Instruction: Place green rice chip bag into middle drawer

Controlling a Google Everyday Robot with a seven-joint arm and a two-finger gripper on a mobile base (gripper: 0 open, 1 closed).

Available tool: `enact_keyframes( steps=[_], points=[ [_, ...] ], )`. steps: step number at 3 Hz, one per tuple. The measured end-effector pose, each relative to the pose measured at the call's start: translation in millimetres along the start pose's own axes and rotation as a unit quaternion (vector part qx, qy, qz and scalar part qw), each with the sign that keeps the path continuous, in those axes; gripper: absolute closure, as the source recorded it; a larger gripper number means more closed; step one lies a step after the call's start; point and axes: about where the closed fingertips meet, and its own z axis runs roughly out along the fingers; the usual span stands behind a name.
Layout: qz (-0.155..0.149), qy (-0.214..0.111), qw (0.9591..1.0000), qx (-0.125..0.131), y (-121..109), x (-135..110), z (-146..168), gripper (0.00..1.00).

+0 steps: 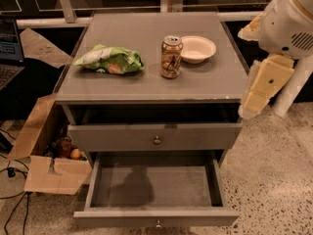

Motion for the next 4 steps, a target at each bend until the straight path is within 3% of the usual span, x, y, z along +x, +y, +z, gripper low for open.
enact_keyframes(
  steps=[2, 4],
  points=[
    [-0.034, -0.062, 0.9972, -0.024, -13.3, -71.4, 29.0, 0.0],
    [-0.077, -0.065, 0.9944, -0.032, -36.6, -130.0, 71.4, 0.0]
  ],
)
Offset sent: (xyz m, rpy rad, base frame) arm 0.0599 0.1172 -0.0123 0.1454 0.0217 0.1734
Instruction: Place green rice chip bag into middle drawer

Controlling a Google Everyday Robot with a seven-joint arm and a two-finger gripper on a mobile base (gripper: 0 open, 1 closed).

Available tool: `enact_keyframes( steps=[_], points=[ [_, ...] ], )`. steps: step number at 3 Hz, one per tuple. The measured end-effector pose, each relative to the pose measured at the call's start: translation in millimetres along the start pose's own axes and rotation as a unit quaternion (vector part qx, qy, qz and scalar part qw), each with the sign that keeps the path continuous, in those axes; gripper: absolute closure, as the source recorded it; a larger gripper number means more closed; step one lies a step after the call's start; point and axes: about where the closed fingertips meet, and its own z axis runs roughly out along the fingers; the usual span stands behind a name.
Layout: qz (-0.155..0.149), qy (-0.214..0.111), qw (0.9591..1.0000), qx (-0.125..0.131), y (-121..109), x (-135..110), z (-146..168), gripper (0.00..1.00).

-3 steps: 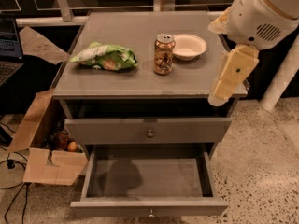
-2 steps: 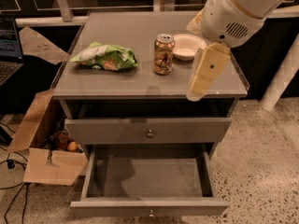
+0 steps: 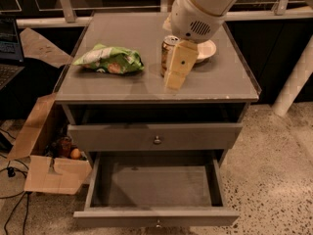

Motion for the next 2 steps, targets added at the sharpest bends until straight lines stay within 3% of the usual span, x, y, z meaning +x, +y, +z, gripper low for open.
enact_keyframes(
  steps=[2],
  points=[
    [-0.057, 0.019, 0.9981, 0.011, -39.0, -46.0, 30.3, 0.0]
  ],
)
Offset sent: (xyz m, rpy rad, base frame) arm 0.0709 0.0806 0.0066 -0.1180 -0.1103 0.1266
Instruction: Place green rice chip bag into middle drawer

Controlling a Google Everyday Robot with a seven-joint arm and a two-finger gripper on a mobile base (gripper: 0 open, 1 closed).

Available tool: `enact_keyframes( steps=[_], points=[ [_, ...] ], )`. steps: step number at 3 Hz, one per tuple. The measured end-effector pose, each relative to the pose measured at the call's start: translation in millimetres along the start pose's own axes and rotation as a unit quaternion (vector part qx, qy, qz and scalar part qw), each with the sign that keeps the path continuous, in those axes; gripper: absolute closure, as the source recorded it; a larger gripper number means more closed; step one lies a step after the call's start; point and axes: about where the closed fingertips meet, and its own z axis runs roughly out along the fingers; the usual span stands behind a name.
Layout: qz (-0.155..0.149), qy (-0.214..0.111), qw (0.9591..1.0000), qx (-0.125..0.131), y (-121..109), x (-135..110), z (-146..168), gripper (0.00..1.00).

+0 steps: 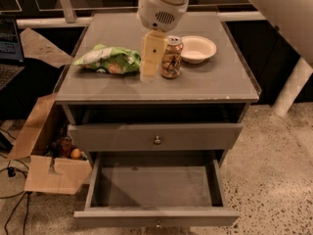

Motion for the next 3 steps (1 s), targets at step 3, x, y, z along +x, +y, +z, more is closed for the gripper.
enact_keyframes(
  steps=[3],
  points=[
    [-0.018, 0.006, 0.9998, 0.008, -15.0, -19.4, 7.6, 0.0]
  ],
)
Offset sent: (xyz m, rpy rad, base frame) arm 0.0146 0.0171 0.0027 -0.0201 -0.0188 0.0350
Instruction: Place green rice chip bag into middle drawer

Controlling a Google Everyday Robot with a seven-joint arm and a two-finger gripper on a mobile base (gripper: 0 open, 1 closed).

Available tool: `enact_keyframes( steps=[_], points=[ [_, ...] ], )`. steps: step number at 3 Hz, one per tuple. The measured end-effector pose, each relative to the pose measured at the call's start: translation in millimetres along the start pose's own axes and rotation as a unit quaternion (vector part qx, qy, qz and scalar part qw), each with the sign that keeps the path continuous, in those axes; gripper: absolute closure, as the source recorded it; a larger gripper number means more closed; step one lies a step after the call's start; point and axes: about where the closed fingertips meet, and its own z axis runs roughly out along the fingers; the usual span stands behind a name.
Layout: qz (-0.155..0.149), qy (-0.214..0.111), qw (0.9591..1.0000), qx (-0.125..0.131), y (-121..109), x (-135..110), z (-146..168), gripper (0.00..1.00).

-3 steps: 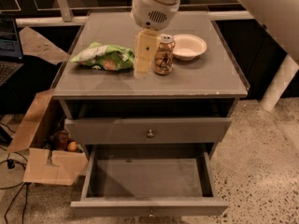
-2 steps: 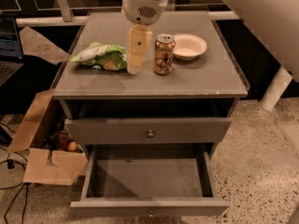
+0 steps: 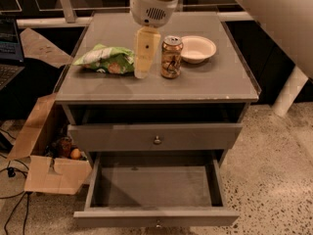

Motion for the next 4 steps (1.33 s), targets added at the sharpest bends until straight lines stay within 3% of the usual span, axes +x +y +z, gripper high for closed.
enact_keyframes(
  steps=[1, 2, 3, 4],
  points=[
    [0.028, -0.005, 0.9994, 0.02, 11.0, 10.1, 0.0, 0.0],
    [0.047, -0.026, 0.9968, 0.059, 0.1, 29.6, 11.2, 0.0],
    [0.064, -0.039, 0.9945, 0.074, -22.0, 43.7, 27.7, 0.0],
    [0.07, -0.067, 0.9938, 0.055, -45.3, 48.8, 48.6, 0.0]
  ],
)
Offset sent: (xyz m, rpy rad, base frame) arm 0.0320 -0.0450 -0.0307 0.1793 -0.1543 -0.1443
